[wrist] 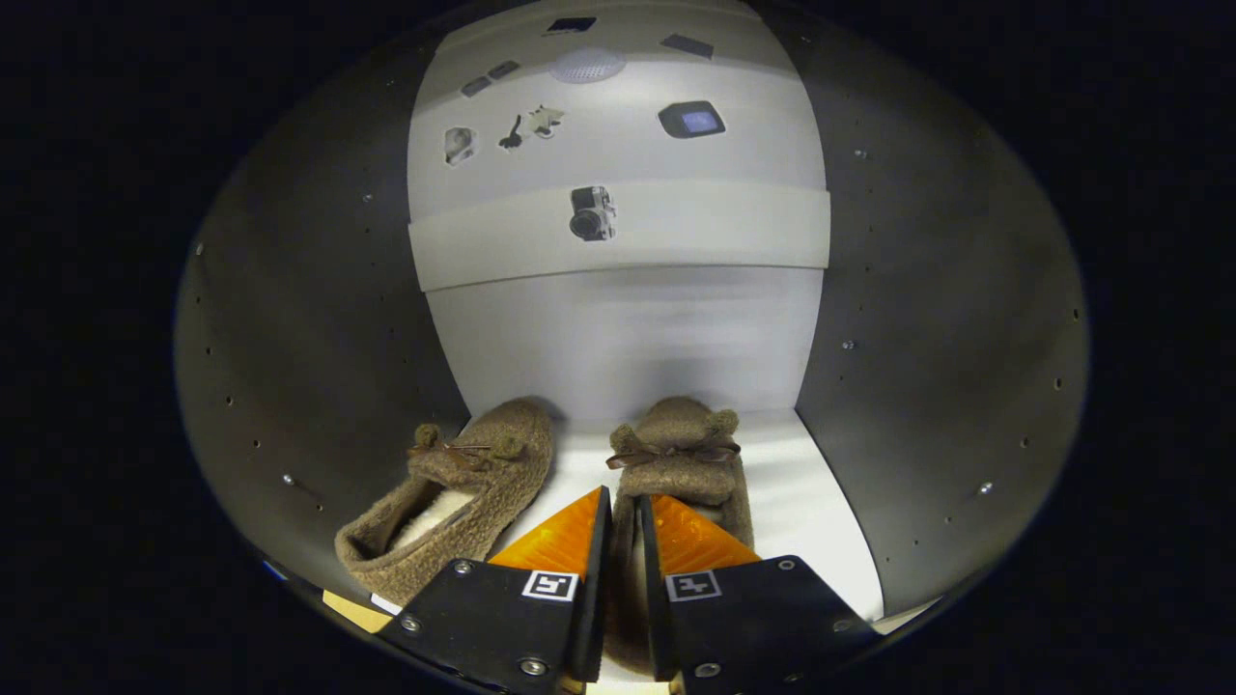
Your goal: Open the shoe cabinet door, grab the shoes and put them into the shoe cabinet, then close the shoe cabinet door.
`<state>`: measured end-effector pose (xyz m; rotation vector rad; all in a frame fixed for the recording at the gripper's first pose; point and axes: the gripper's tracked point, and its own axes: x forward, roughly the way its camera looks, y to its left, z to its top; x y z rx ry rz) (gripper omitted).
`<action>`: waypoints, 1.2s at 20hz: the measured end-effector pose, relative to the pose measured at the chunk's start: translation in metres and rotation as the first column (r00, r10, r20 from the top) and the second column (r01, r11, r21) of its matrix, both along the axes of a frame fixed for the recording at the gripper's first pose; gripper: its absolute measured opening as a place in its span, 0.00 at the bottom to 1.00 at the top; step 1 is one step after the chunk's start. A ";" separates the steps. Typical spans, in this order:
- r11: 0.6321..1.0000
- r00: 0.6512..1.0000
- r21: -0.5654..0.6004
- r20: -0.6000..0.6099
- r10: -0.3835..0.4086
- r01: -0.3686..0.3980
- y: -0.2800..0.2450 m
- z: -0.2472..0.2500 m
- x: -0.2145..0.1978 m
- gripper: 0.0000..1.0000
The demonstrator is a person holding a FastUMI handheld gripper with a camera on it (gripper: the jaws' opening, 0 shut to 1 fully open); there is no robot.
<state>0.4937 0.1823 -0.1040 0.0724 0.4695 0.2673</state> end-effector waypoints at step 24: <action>0.972 0.917 0.021 0.329 -0.227 0.233 -0.068 0.134 -0.343 0.23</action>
